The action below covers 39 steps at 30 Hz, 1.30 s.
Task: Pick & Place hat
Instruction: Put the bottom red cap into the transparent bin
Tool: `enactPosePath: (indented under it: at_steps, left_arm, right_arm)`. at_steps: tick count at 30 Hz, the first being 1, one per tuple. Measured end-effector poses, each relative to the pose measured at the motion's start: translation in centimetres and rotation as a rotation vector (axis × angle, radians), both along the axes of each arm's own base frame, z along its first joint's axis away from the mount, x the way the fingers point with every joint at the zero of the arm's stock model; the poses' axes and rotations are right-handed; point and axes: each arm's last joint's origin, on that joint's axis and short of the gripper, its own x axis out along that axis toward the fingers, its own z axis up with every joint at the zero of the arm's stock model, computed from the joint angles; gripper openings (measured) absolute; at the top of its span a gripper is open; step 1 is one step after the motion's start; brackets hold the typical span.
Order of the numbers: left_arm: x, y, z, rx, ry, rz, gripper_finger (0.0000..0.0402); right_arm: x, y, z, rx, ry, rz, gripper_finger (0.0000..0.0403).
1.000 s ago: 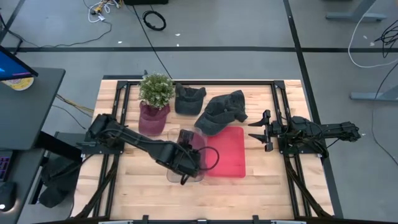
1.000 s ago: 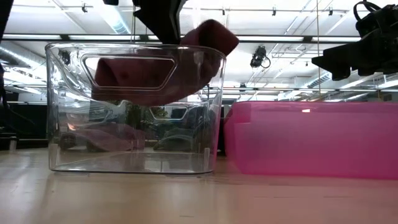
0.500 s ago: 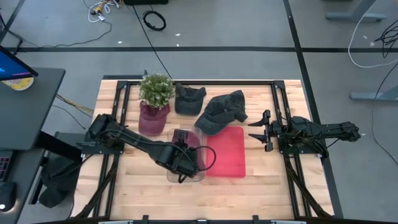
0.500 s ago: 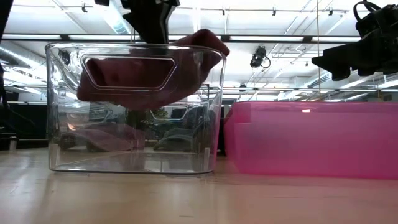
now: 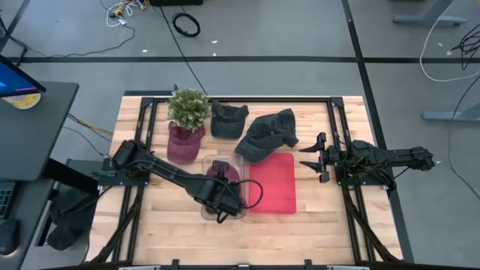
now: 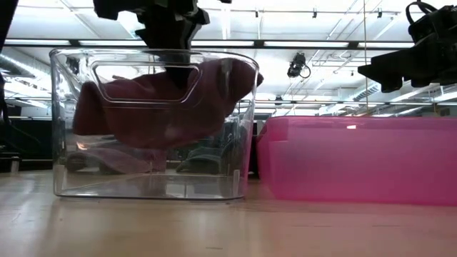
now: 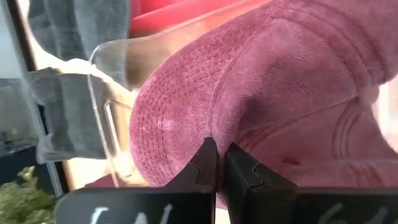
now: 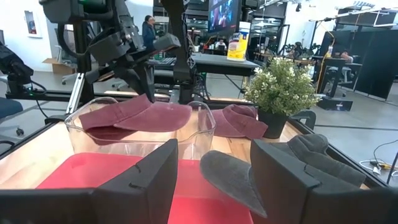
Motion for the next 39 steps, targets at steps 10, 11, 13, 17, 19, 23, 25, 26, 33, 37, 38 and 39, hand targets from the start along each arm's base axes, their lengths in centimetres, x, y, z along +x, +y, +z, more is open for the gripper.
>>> enactPosePath:
  at_steps: [10,11,13,17,19,23,25,26,33,37,38,39]
  left_arm:
    - [1.2,1.1,-2.0,-0.079,0.087,0.032,0.0009]
    - [1.3,1.2,-2.2,-0.084,0.101,0.029,0.0009]
    - [1.7,1.6,-2.8,-0.089,0.120,0.017,0.0009]
    - [2.2,2.1,-3.7,-0.097,0.145,0.023,0.0009]
    - [2.5,2.5,-4.2,-0.099,0.149,0.047,0.0009]
    - [2.9,3.0,-4.9,-0.137,0.165,0.068,0.0009]
    - [3.0,3.2,-4.9,-0.158,0.169,0.074,0.0009]
    - [3.1,3.2,-5.0,-0.166,0.168,0.076,0.0010]
    - [3.3,3.2,-5.1,-0.189,0.158,0.076,0.0010]
    - [3.4,3.1,-5.1,-0.193,0.148,0.081,0.0011]
    - [3.4,3.1,-5.1,-0.195,0.144,0.091,0.0014]
    - [3.4,3.1,-5.1,-0.194,0.143,0.092,0.0018]
  right_arm:
    - [0.0,0.0,0.0,0.000,-0.001,0.000,0.0205]
    - [0.0,0.0,0.0,0.000,-0.001,0.000,0.0205]
    - [0.0,0.0,0.0,0.000,-0.001,0.000,0.0205]
    - [0.0,0.0,0.0,0.000,-0.002,0.000,0.0205]
    - [0.0,0.0,0.0,0.000,-0.002,0.000,0.0205]
    - [0.0,0.0,0.0,0.000,-0.002,0.000,0.0205]
    - [0.0,0.0,0.0,0.000,-0.002,0.000,0.0205]
    - [0.0,0.0,0.0,0.000,-0.002,0.001,0.0205]
    - [0.0,0.0,0.0,0.000,-0.002,0.000,0.0205]
    - [0.0,0.0,0.0,0.000,-0.002,0.000,0.0205]
    - [0.0,0.0,0.0,0.000,-0.003,0.000,0.0205]
    - [0.0,0.0,0.0,0.000,-0.002,0.000,0.0205]
